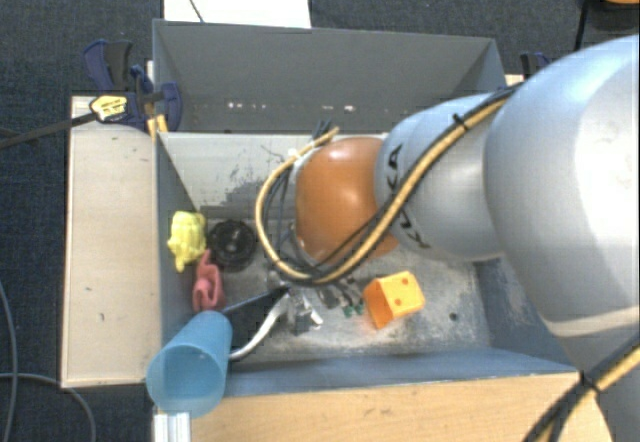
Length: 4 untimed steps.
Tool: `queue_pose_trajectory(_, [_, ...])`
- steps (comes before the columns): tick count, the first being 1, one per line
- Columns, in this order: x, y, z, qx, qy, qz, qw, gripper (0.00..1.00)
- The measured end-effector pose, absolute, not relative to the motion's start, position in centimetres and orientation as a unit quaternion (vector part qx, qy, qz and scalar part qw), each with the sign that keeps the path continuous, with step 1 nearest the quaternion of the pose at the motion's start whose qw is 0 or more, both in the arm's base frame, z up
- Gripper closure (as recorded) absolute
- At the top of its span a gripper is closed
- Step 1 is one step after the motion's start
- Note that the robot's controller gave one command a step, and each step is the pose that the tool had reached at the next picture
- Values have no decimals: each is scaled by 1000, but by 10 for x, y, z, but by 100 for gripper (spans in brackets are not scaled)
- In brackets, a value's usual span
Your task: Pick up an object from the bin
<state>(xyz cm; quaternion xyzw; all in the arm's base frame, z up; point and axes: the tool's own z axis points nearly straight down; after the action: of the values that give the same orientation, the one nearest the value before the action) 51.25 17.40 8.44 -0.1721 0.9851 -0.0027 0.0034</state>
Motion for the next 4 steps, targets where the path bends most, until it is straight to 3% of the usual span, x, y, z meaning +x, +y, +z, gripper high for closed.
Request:
queue_pose_trajectory(1, [506,169,97,-187,982,1,6,100])
queue_pose_trajectory(2, [524,133,120,-200,980,0,1,100])
queue_pose_trajectory(4, [523,148,147,-229,973,0,0,100])
